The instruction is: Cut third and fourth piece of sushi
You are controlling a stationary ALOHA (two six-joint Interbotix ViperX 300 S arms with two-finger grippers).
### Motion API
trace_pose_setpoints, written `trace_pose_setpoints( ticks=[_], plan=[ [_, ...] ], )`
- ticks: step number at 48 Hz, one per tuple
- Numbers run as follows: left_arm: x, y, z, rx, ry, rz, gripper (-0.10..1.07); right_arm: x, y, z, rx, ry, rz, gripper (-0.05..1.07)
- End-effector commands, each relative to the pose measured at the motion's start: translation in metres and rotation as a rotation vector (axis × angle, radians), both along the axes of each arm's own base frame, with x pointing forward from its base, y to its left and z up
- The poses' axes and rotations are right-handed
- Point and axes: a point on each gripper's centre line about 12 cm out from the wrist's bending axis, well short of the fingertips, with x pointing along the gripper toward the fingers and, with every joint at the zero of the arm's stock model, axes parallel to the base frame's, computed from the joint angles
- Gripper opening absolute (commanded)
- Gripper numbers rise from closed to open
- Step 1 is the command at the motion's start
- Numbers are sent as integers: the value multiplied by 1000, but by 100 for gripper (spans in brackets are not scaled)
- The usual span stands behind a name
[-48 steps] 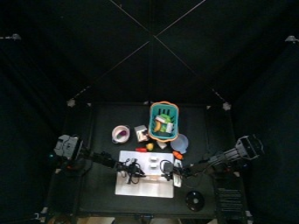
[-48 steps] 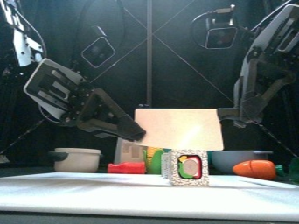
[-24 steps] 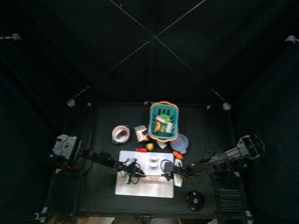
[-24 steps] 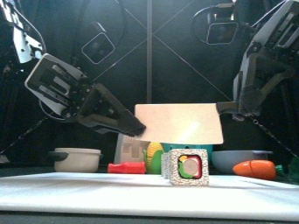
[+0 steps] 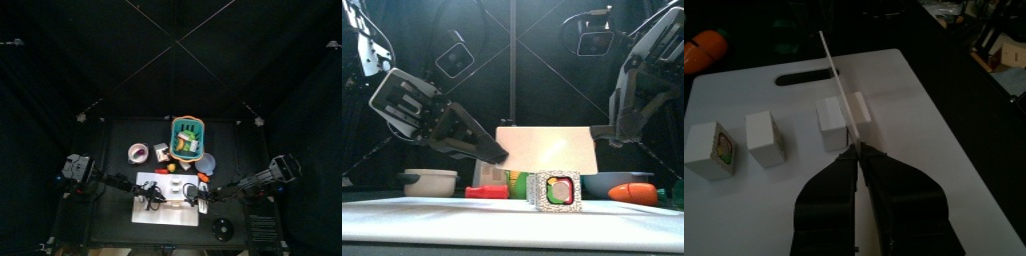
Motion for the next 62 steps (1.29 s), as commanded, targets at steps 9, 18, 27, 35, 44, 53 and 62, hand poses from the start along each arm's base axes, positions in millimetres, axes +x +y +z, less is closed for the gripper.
trace_pose_setpoints(
  ticks=[9, 18, 27, 35, 44, 53, 62],
  plan=[
    [2, -2, -17, -3, 42, 10, 49, 10, 3, -10, 9, 10, 2, 32],
    [1, -1, -25, -6, 64, 19, 49, 16, 3, -23, 3, 42, -5, 32],
    [3, -4, -21, -12, 52, 17, 49, 18, 7, -26, 7, 53, -5, 32],
    [3, -17, -16, -20, 37, -13, 49, 17, 9, -23, 22, 47, -12, 32],
    [3, -27, -10, -30, 22, -27, 49, 16, 16, -20, 37, 44, -6, 32],
    [4, -27, -5, -34, 7, -24, 49, 18, 17, -15, 34, 35, -2, 32],
    [5, -27, 9, -33, -19, -26, 49, 19, 16, -5, 31, 20, -6, 32]
  ],
)
